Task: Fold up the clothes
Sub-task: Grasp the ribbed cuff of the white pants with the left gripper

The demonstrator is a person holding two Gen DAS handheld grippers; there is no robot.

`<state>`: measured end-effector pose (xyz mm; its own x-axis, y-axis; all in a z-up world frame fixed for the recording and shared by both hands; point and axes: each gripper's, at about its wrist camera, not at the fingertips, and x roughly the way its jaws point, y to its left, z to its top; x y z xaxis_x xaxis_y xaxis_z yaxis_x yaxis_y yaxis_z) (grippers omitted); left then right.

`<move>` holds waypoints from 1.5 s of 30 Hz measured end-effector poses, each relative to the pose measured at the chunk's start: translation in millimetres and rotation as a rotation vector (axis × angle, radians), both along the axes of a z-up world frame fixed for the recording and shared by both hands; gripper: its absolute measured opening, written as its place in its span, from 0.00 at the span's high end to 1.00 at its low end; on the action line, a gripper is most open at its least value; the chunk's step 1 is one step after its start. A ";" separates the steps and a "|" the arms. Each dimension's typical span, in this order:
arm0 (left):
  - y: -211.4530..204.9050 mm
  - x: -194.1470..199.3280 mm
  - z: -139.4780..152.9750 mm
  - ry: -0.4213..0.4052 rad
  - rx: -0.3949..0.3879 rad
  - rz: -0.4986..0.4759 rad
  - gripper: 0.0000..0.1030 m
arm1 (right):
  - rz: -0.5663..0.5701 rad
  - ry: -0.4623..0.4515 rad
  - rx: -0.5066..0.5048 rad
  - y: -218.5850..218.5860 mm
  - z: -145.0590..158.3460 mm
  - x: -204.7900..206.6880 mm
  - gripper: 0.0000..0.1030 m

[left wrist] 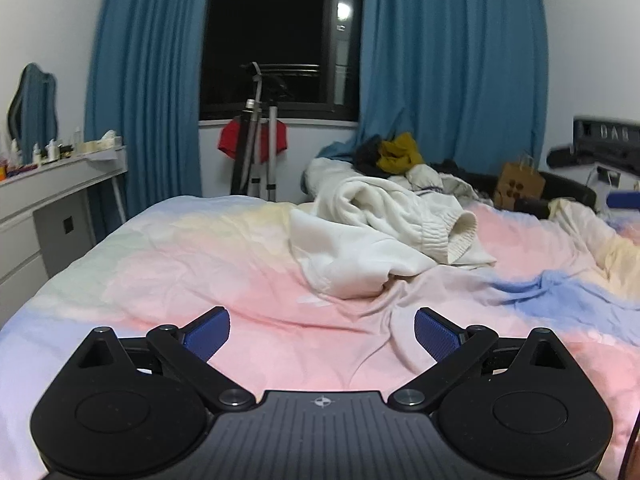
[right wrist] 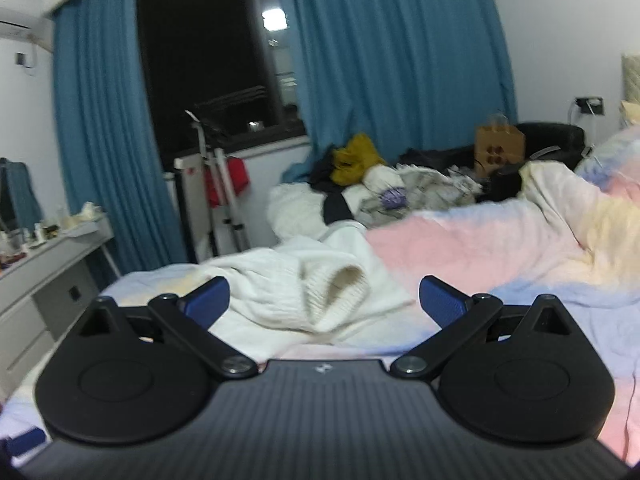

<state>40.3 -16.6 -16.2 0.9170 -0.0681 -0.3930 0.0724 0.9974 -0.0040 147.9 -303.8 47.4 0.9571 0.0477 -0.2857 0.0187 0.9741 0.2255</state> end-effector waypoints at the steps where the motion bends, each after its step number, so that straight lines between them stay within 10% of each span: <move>1: -5.5 10.7 -0.1 0.006 0.009 -0.013 0.03 | -0.011 0.024 0.016 -5.0 -7.5 4.6 0.00; 16: -170.6 262.1 14.4 -0.082 0.256 -0.114 0.12 | -0.122 0.129 0.069 -54.6 -70.0 57.5 0.00; 25: -224.4 385.7 -26.8 0.077 0.561 -0.027 0.36 | -0.140 0.213 0.098 -67.7 -108.0 89.1 0.00; 28: -216.5 388.9 -29.8 0.092 0.560 0.001 0.56 | -0.138 0.229 0.074 -63.9 -116.6 96.7 0.00; 45: -37.1 146.3 109.6 -0.093 0.072 0.027 0.76 | -0.006 0.123 0.236 -58.2 -99.8 68.6 0.00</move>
<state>186.7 -53.7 93.4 0.9509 -0.0178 -0.3089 0.0425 0.9964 0.0735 216.4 -362.0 -52.4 0.9164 0.1215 -0.3813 0.0654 0.8946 0.4421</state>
